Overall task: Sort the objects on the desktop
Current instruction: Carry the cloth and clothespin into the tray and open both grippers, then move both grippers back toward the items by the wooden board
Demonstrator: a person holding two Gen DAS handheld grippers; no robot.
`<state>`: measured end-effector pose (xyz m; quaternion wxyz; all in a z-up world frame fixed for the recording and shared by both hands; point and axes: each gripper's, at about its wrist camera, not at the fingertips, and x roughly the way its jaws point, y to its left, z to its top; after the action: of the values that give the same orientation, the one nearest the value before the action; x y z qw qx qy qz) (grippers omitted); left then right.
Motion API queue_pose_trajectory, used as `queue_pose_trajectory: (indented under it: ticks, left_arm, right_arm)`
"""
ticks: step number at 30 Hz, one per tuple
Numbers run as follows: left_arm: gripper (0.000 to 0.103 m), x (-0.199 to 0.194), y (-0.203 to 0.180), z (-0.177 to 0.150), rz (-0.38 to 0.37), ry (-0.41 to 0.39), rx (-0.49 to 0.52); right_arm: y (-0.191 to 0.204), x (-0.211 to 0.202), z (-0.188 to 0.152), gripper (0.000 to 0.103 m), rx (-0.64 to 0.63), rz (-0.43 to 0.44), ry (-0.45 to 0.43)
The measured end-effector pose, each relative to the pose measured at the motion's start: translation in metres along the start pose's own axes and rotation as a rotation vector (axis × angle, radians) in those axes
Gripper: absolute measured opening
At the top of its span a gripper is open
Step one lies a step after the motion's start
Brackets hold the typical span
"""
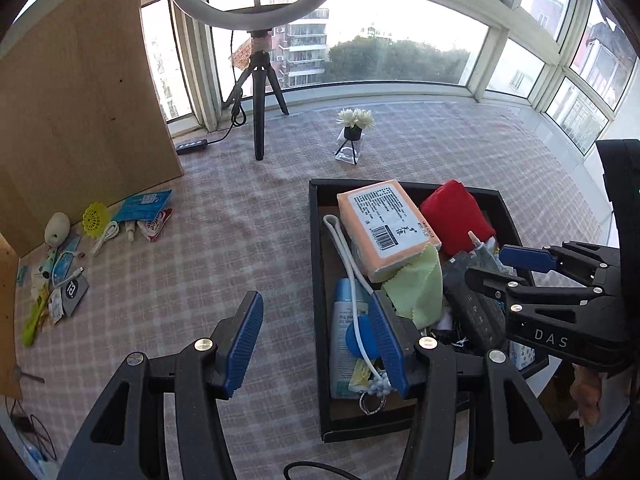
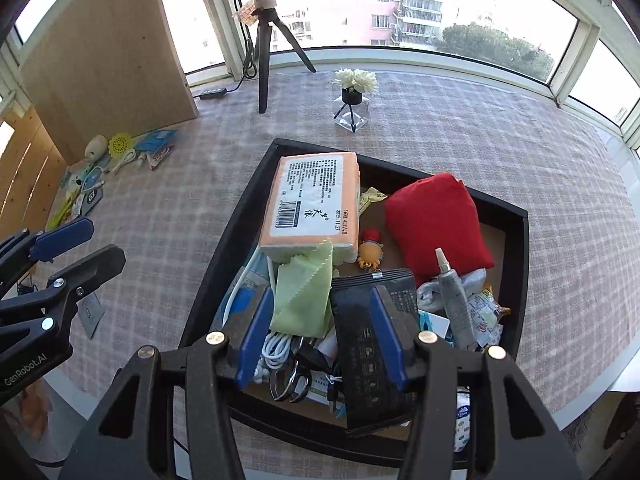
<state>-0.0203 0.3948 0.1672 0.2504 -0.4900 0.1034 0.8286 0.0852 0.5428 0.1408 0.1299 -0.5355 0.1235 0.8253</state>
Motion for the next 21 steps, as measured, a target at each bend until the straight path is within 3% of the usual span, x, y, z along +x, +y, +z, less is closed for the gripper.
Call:
queue_pose_trajectory:
  ticks: [10, 21]
  left_arm:
    - [0.054, -0.002, 0.072, -0.033, 0.055, 0.034, -0.116]
    - [0.054, -0.013, 0.184, -0.077, 0.144, 0.062, -0.281]
  right_arm:
    - [0.065, 0.019, 0.01, 0.05, -0.09, 0.054, 0.024]
    - [0.139, 0.036, 0.03, 0.05, -0.177, 0.11, 0.043]
